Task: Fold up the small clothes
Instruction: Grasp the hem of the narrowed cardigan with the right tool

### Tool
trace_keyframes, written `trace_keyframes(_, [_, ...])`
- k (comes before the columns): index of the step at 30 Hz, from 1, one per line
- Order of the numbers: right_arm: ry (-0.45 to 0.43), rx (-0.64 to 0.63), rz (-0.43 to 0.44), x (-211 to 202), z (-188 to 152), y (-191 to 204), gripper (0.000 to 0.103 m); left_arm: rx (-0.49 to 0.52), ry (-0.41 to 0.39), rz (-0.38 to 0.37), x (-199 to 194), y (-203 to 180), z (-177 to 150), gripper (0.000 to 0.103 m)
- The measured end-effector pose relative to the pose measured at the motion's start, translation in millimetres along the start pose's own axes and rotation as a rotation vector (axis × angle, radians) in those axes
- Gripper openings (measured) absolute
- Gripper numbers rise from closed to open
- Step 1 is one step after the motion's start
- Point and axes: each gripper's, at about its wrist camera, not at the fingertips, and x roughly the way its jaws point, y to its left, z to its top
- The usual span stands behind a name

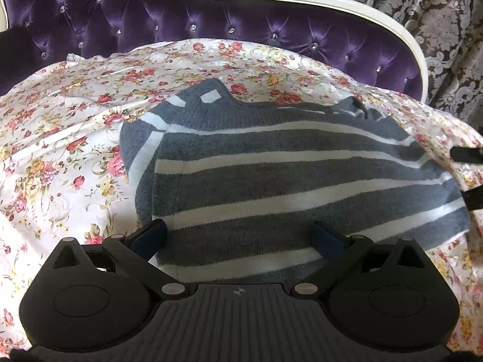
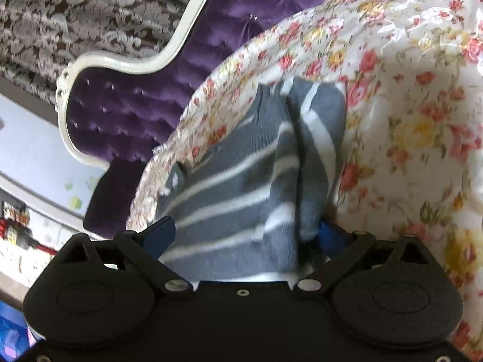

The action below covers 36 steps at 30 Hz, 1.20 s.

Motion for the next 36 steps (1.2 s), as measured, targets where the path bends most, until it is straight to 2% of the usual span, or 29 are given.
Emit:
trace_keyframes(3, [-0.014,-0.025,0.002,7,5,3,0.099,-0.002,-0.001,-0.003,-1,0,0,0.102])
trace_keyframes(6, [-0.053,-0.005,0.031,16,15,0,0.099,-0.045,-0.023,-0.017,-3,4,-2,0.102])
trace_keyframes(8, [-0.077,0.022,0.037,18,16,-2,0.099,-0.034,-0.014,-0.018,-4,4,0,0.102])
trace_keyframes(15, [-0.047,0.014,-0.004,18,13,4,0.099,-0.075,-0.014,-0.055,-14,5,13,0.099])
trace_keyframes(17, [-0.038,0.014,-0.022,18,14,5,0.094,-0.098,-0.032,-0.075,-21,3,20,0.098])
trace_keyframes(21, [-0.031,-0.008,-0.074,19,14,7,0.074,-0.087,-0.026,-0.083,-20,-13,40,0.098])
trace_keyframes(23, [-0.030,-0.011,-0.093,18,14,7,0.059,-0.042,-0.001,-0.061,-12,-27,48,0.098])
trace_keyframes(24, [-0.028,-0.012,-0.103,18,13,6,0.055,-0.019,0.013,-0.055,-8,-34,51,0.098])
trace_keyframes(26, [-0.025,-0.022,-0.136,19,13,6,0.035,0.009,0.034,-0.048,1,-44,53,0.096])
trace_keyframes(27, [-0.022,-0.030,-0.151,18,13,6,0.030,0.021,0.049,-0.048,7,-50,54,0.095])
trace_keyframes(30, [-0.024,-0.036,-0.158,16,12,7,0.030,0.049,0.097,-0.037,23,-62,49,0.085])
trace_keyframes(34, [-0.032,-0.045,-0.158,14,12,10,0.030,0.117,0.094,0.023,34,-71,40,0.085])
trace_keyframes(36, [-0.034,-0.045,-0.156,14,12,10,0.030,0.121,0.098,0.029,34,-72,40,0.085])
